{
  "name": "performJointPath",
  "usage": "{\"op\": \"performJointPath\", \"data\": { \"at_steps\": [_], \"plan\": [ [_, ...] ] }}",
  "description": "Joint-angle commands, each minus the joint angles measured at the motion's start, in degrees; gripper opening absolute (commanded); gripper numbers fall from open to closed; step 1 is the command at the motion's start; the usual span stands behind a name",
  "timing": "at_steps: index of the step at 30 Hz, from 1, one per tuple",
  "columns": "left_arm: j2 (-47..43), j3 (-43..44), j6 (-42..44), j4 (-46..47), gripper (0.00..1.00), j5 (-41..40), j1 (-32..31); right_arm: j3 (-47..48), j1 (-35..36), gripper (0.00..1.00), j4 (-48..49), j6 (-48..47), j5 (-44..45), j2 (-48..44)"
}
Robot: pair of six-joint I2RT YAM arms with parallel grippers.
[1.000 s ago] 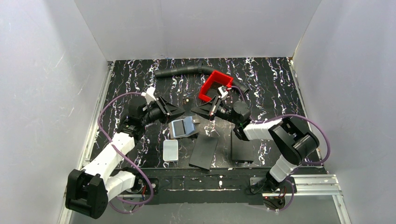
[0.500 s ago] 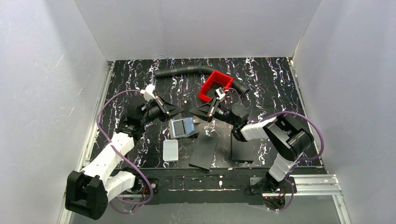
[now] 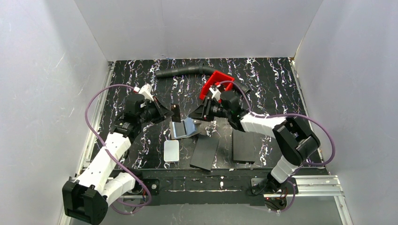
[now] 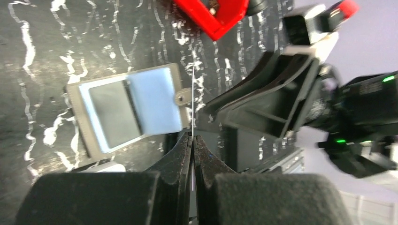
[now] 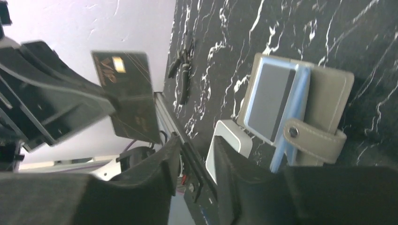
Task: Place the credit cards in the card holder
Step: Insert the credit card into the card holder.
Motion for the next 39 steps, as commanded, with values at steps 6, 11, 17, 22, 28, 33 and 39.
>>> {"op": "performJointPath", "data": {
  "at_steps": [6,11,17,22,28,33,39],
  "plan": [
    [6.59,-2.51,4.44,-2.52,0.0,-0.87,0.59,17.3,3.67,0.13,-27.63,-23.45,2.33,6.49],
    [10.85,-4.93,1.39,3.67,0.0,1.31,0.61,19.32,4.09,0.04,-29.99,-25.3,3.06,11.19],
    [16.89,-5.74,1.8,6.84,0.0,5.41,0.67,18.8,4.09,0.02,-33.23,-28.99,6.95,11.32],
    [19.35,-7.24,2.1,9.89,0.0,5.85,0.64,17.4,3.84,0.02,-34.45,-30.63,9.17,10.5],
    [22.75,-6.5,2.6,10.07,0.0,7.22,0.68,16.01,2.69,0.02,-33.33,-30.77,9.16,10.91],
    [25.35,-5.5,1.39,9.78,0.0,7.49,0.64,16.38,2.68,0.02,-32.91,-30.71,8.61,12.62],
    [29.05,-3.4,-0.91,8.03,0.0,6.76,0.68,16.05,2.61,0.02,-32.06,-30.45,8.75,13.68]
  ]
}}
